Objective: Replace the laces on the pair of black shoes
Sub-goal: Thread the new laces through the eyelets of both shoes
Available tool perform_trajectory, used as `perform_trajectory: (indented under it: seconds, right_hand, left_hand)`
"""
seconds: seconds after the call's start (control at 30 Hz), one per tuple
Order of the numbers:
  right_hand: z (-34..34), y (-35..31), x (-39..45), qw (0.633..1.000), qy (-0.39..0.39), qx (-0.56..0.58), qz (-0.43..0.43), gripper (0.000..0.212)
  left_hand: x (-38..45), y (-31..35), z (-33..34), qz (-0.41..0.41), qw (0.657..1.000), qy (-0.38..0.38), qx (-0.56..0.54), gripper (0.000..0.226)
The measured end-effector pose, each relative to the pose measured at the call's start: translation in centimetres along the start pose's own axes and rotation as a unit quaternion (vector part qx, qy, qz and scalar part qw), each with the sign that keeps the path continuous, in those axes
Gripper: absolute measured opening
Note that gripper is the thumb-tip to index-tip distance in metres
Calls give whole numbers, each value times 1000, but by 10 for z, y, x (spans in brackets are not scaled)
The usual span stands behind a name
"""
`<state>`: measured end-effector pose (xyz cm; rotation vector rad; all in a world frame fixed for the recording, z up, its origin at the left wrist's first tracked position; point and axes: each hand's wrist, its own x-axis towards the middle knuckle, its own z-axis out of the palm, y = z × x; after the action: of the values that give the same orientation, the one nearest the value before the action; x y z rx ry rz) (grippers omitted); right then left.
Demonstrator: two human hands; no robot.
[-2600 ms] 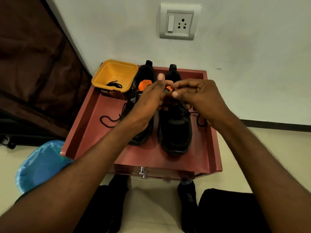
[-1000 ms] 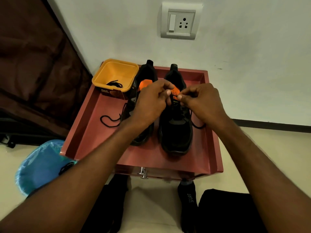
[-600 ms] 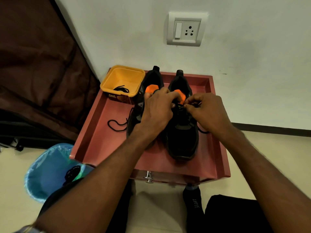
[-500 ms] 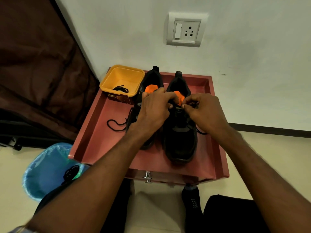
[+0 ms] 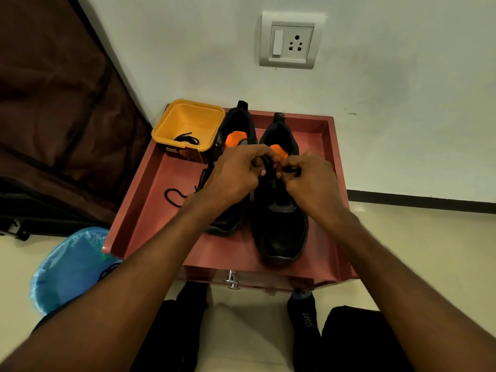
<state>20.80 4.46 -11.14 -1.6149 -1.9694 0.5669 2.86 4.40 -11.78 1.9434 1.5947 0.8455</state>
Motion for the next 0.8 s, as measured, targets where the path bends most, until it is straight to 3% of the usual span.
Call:
perform_trajectory:
  seconds: [0.1, 0.2, 0.53, 0.67, 0.8]
  right_hand:
    - [5, 0, -1, 1000, 8, -14, 5, 24]
    - [11, -2, -2, 1000, 7, -18, 14, 29]
    - [15, -7, -4, 990, 43, 111, 81, 13]
    - [12, -9, -5, 998, 15, -54, 14, 24]
    - [2, -12, 3, 989, -55, -137, -12, 28]
  left_hand:
    - [-4, 0, 0, -22, 999, -5, -27, 46]
    - [-6, -1, 0, -52, 997, 5, -52, 38]
    - [-10, -2, 5, -49, 996, 30, -62, 32]
    - [-10, 1, 7, -54, 997, 31, -45, 26]
    - [-9, -1, 2, -53, 997, 21, -43, 41]
